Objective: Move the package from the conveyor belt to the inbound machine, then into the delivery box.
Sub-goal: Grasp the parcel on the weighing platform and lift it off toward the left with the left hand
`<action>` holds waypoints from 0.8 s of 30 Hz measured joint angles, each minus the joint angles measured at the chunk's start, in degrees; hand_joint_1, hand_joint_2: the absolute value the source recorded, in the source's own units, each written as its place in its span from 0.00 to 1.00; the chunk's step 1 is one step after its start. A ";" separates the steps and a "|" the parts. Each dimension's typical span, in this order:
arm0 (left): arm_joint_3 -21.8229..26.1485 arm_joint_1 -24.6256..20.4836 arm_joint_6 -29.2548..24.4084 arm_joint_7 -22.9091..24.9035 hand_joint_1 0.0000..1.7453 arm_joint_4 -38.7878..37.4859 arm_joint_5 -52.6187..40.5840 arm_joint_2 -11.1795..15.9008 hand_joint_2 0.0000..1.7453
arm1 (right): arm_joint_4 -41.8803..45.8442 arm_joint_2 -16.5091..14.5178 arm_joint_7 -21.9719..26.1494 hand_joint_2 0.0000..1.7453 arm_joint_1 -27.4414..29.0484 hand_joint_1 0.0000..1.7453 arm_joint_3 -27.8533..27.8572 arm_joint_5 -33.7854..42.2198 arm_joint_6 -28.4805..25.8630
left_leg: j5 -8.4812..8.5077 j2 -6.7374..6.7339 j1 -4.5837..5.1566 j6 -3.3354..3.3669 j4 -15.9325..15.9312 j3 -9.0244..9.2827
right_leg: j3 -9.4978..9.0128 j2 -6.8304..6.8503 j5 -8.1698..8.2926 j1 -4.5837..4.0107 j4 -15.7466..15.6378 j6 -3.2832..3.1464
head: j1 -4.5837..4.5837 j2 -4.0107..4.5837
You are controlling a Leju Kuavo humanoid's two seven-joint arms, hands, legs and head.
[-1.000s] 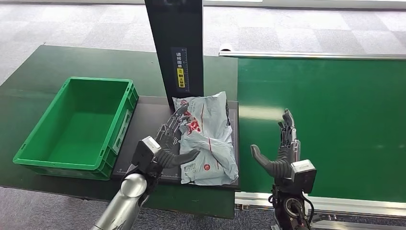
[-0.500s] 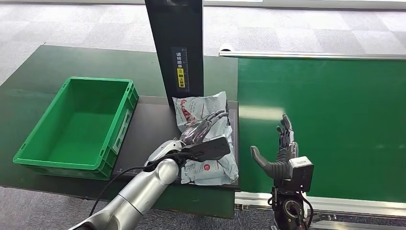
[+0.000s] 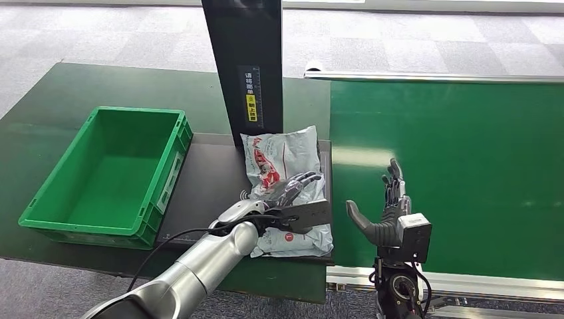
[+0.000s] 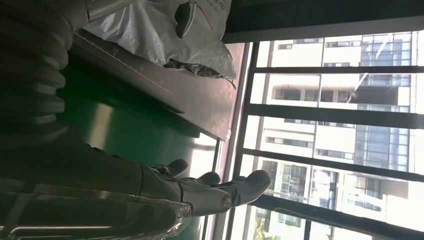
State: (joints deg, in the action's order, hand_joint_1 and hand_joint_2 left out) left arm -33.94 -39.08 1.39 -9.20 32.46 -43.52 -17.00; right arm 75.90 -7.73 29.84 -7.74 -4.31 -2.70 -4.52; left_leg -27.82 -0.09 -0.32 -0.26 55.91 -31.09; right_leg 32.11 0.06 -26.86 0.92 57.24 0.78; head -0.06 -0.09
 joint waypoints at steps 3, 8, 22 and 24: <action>-0.14 -0.10 1.27 0.70 1.00 -0.55 -1.17 -0.02 1.00 | -0.10 -0.22 -0.26 1.00 -0.01 0.00 0.31 -0.40 0.07 | 0.00 0.00 0.00 0.00 0.00 0.00 | 0.00 0.00 0.00 0.00 0.00 0.00 | 0.00 0.00; -0.16 -0.06 0.96 0.69 1.00 -0.90 -2.66 -0.05 1.00 | -0.14 -0.69 -0.59 1.00 -0.03 0.00 1.10 -0.97 0.56 | 0.00 0.00 0.00 0.00 0.00 0.01 | -0.01 0.00 0.00 0.00 0.00 0.00 | 0.00 0.00; 2.68 4.42 -14.03 -6.28 1.00 6.27 -7.43 0.67 1.00 | -0.02 -1.44 -1.33 1.00 -0.04 0.00 2.34 -1.39 3.01 | 0.00 0.01 0.00 0.00 0.00 -0.04 | 0.02 0.00 0.00 0.00 0.01 0.00 | 0.01 0.00; 3.22 5.56 -17.36 -7.45 1.00 8.87 -8.02 0.91 1.00 | 0.04 -1.50 -1.36 1.00 -0.03 0.00 2.52 -1.34 3.05 | 0.00 0.01 0.00 0.00 0.00 -0.05 | 0.03 0.00 0.00 0.00 0.01 0.00 | 0.01 0.00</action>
State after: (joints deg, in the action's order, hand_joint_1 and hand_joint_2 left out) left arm -30.72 -33.52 -15.98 -16.65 41.33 -51.53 -16.09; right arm 75.94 -9.23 28.47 -7.77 -1.79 -4.04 -1.47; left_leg -27.83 -0.08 -0.32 -0.26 55.91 -31.15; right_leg 32.14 0.07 -26.86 0.92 57.25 0.78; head -0.05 -0.09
